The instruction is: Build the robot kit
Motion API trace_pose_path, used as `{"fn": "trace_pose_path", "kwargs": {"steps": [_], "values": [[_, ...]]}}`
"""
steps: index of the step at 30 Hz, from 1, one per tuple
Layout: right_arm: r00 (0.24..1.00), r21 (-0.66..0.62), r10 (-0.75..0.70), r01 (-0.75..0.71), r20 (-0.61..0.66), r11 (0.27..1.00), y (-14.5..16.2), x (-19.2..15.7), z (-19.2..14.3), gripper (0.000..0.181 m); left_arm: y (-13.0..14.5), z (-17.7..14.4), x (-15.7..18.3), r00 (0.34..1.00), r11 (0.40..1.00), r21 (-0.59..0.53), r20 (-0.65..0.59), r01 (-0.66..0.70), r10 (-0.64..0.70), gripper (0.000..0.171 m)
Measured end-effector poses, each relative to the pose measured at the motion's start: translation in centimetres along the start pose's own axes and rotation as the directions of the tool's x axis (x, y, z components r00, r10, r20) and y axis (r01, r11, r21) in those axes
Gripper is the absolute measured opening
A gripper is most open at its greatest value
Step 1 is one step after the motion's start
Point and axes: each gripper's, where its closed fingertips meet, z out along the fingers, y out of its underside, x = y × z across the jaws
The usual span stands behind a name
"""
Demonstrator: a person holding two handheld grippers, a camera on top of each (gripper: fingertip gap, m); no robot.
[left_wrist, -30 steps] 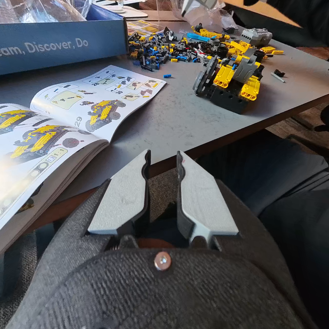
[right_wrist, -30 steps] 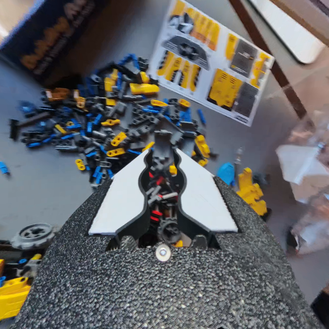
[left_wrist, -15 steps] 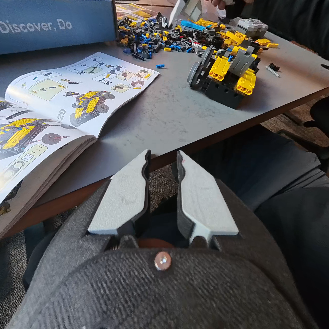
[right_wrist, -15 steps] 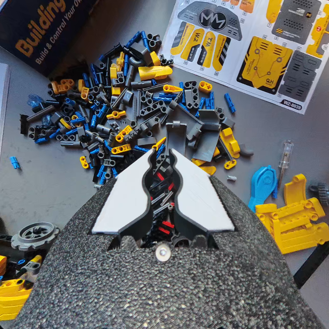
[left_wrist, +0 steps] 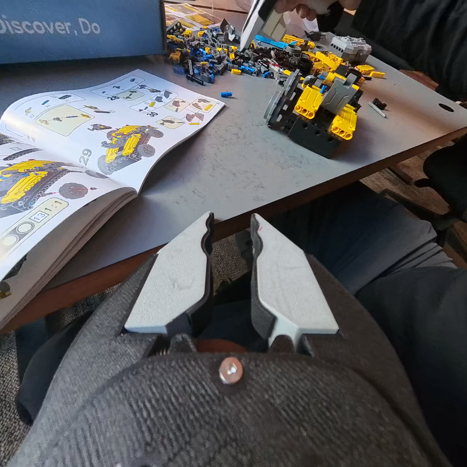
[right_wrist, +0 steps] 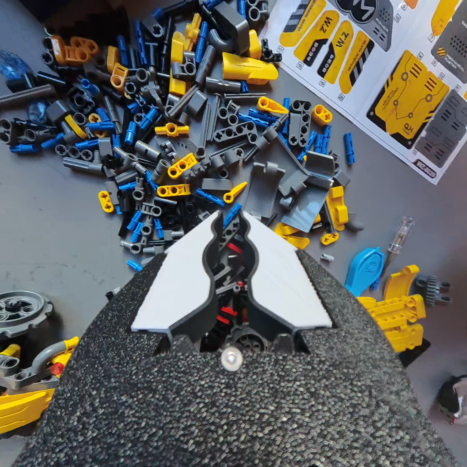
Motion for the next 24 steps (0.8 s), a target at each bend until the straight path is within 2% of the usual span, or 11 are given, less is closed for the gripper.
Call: {"fn": "trace_pose_path", "kwargs": {"steps": [5, 8, 15, 20, 24], "values": [[0.999, -0.024, 0.026, -0.025, 0.023, 0.999, 0.1, -0.1, 0.5, 0.012, 0.1, 0.1, 0.0, 1.0, 1.0, -0.005, -0.005, 0.009, -0.009, 0.025], [0.999, -0.006, 0.024, -0.024, 0.043, 1.0, 0.0, -0.4, 0.5, 0.004, 0.1, 0.1, 0.0, 1.0, 1.0, -0.004, -0.01, 0.014, -0.014, 0.025], [0.999, 0.041, 0.02, -0.022, 0.045, 0.999, -0.3, -0.5, 0.0, 0.004, 0.1, 0.1, 0.1, 1.0, 1.0, -0.005, -0.009, 0.01, -0.01, 0.025], [0.999, 0.093, 0.018, -0.02, 0.028, 0.995, -0.3, -1.0, -2.9, 0.004, 0.2, 0.2, 0.3, 1.0, 1.0, -0.01, -0.012, -0.004, 0.004, 0.025], [0.999, 0.127, 0.035, -0.033, -0.011, 0.991, 2.7, -2.1, -7.3, 0.004, 0.2, 0.2, 0.5, 1.0, 1.0, -0.013, -0.009, -0.014, 0.014, 0.025]]}}
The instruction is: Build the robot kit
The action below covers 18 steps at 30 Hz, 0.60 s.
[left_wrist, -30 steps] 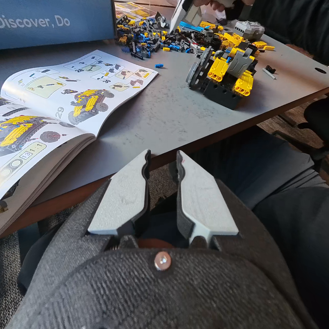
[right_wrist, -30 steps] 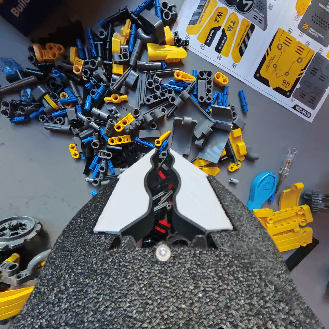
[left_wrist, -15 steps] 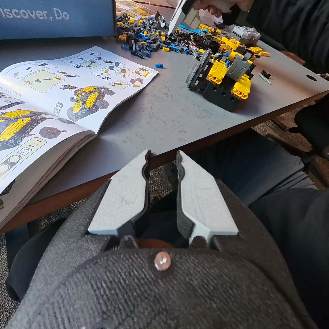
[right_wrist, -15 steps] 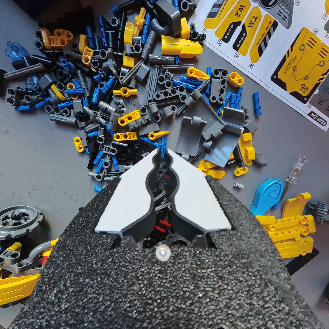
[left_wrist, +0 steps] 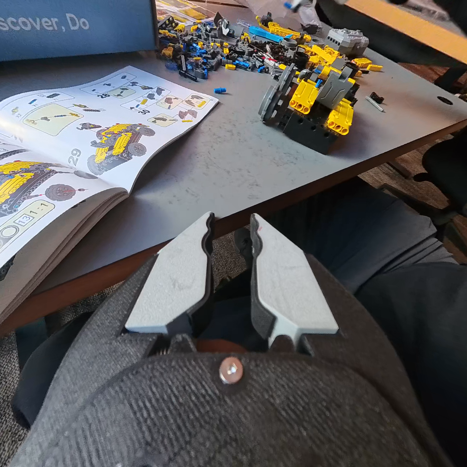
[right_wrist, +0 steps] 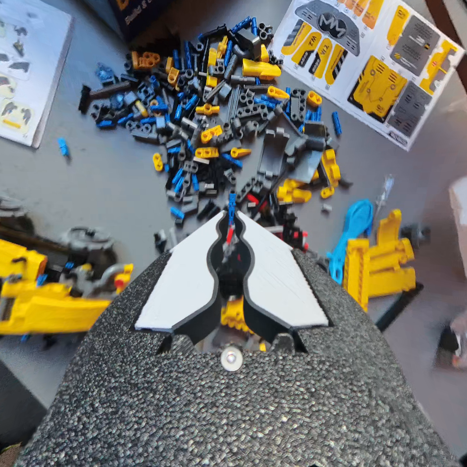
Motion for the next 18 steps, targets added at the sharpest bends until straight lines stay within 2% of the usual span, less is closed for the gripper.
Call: {"fn": "trace_pose_path", "kwargs": {"steps": [4, 7, 11, 16, 18], "values": [[0.997, 0.004, 0.065, -0.065, -0.035, 0.998, 5.8, -1.6, -4.8, 0.004, 0.0, 0.0, 0.2, 1.0, 1.0, 0.0, -0.002, -0.003, 0.003, 0.025], [0.984, -0.005, 0.173, -0.173, -0.041, 0.985, 10.8, -2.9, -6.8, 0.004, 0.0, 0.2, 0.5, 1.0, 1.0, -0.002, -0.003, -0.013, 0.013, 0.025], [0.956, -0.016, 0.284, -0.285, -0.068, 0.958, 16.3, -4.0, -7.8, 0.004, -0.1, 0.5, 0.7, 1.0, 1.0, 0.0, -0.003, -0.03, 0.03, 0.023], [0.928, -0.039, 0.361, -0.365, -0.092, 0.93, 20.4, -4.2, -8.2, 0.004, -0.2, 0.5, 0.9, 0.999, 0.999, 0.004, 0.004, -0.049, 0.049, 0.023], [0.917, -0.051, 0.396, -0.399, -0.057, 0.916, 21.4, -4.9, -7.6, 0.004, -0.3, 0.5, 0.8, 0.999, 0.999, 0.009, 0.007, -0.043, 0.043, 0.023]]}}
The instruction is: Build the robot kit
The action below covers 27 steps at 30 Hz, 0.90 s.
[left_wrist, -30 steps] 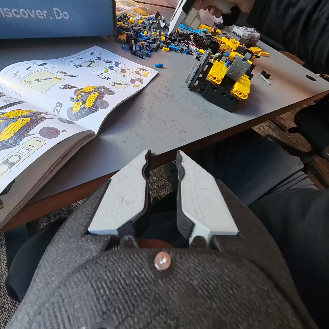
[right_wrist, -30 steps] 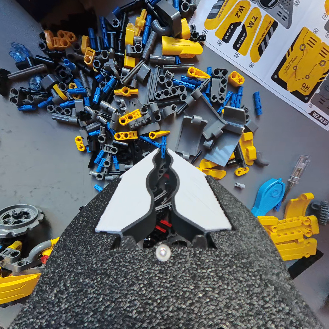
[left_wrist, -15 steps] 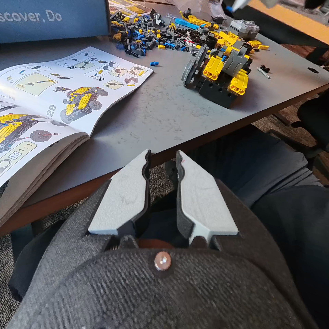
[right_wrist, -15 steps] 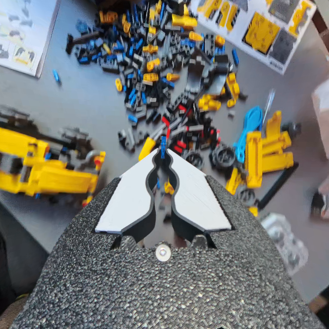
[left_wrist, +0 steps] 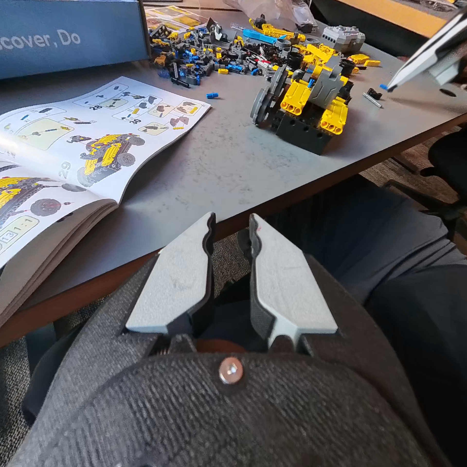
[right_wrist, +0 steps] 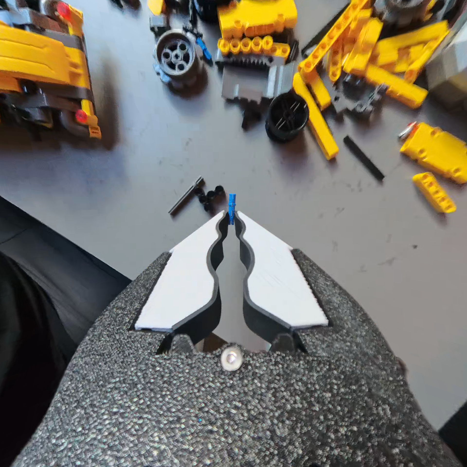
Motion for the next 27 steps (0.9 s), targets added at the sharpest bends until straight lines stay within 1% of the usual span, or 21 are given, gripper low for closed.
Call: {"fn": "trace_pose_path", "kwargs": {"steps": [1, 4, 6, 9, 14, 17, 19, 22, 24, 27], "values": [[1.0, -0.008, 0.009, -0.009, 0.014, 1.0, 0.5, -0.2, 0.4, 0.004, 0.0, 0.0, -0.1, 1.0, 1.0, 0.001, 0.002, 0.002, -0.002, 0.023], [1.0, -0.014, 0.005, -0.005, 0.003, 1.0, 1.3, -0.3, 1.3, 0.005, 0.0, 0.0, -0.2, 1.0, 1.0, -0.001, 0.008, 0.0, 0.0, 0.023], [1.0, 0.015, 0.016, -0.016, 0.019, 1.0, 1.0, -0.6, 1.3, 0.007, 0.0, 0.0, -0.1, 1.0, 1.0, 0.0, 0.008, -0.003, 0.003, 0.023], [0.999, 0.026, 0.022, -0.023, 0.023, 0.999, 0.8, -0.7, 1.0, 0.015, 0.1, 0.2, -0.1, 1.0, 1.0, -0.005, 0.006, -0.01, 0.01, 0.023], [1.0, 0.069, -0.026, 0.026, -0.002, 0.997, -0.3, -1.6, 0.1, 0.015, 0.1, 0.3, -0.3, 1.0, 1.0, -0.004, 0.017, -0.015, 0.015, 0.022], [0.999, 0.109, -0.044, 0.043, -0.001, 0.993, -1.9, -2.9, -0.9, 0.018, -0.3, 0.3, -0.3, 1.0, 1.0, 0.019, 0.011, -0.002, 0.002, 0.021], [0.996, 0.16, -0.072, 0.078, -0.045, 0.984, -3.6, -3.6, -2.0, 0.019, -0.4, 0.4, -0.1, 1.0, 1.0, 0.022, 0.0, 0.008, -0.008, 0.021], [0.988, 0.278, -0.118, 0.143, -0.104, 0.95, -6.9, -5.0, -4.0, 0.019, -0.2, 0.7, 0.4, 1.0, 1.0, 0.009, -0.03, 0.009, -0.009, 0.021], [0.983, 0.328, -0.129, 0.165, -0.129, 0.93, -8.6, -5.6, -4.9, 0.02, -0.3, 0.6, 0.5, 0.999, 1.0, 0.01, -0.038, 0.006, -0.005, 0.021], [0.984, 0.386, -0.13, 0.168, -0.124, 0.907, -10.4, -6.6, -5.5, 0.02, -0.3, 0.2, 0.6, 0.999, 1.0, 0.018, -0.04, 0.003, -0.002, 0.021]]}}
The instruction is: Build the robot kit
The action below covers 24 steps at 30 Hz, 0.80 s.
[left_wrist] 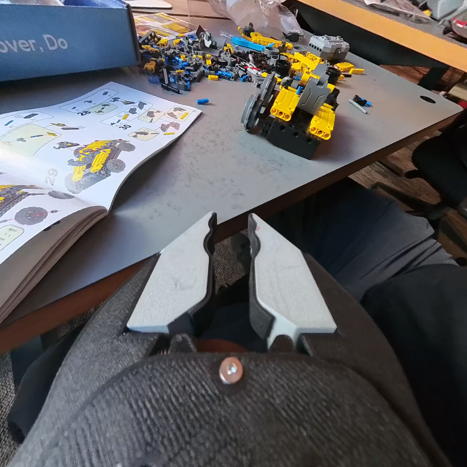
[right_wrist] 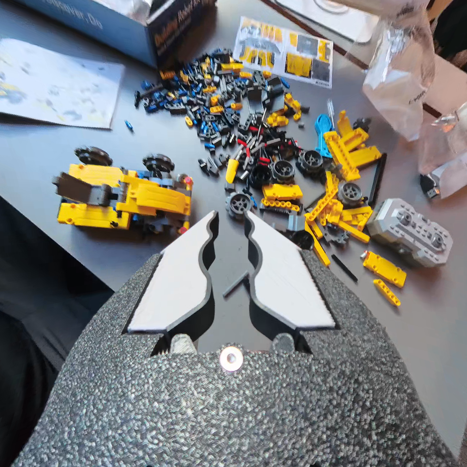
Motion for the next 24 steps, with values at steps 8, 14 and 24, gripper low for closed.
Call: {"fn": "trace_pose_path", "kwargs": {"steps": [8, 14, 24], "values": [[0.998, 0.077, 0.053, -0.055, 0.026, 0.996, -1.0, -0.6, 1.1, 0.019, -0.1, -0.4, -0.2, 1.0, 1.0, 0.005, 0.002, 0.004, -0.004, 0.021], [0.99, 0.156, 0.138, -0.135, -0.005, 0.978, -0.2, 0.5, 2.2, 0.021, -0.1, -0.4, -0.2, 1.0, 1.0, 0.003, 0.002, -0.004, 0.004, 0.022], [0.981, 0.156, 0.189, -0.182, -0.036, 0.971, 1.2, 1.9, 2.4, 0.043, 0.1, -0.1, 0.0, 1.0, 1.0, -0.005, 0.011, -0.02, 0.02, 0.022]]}}
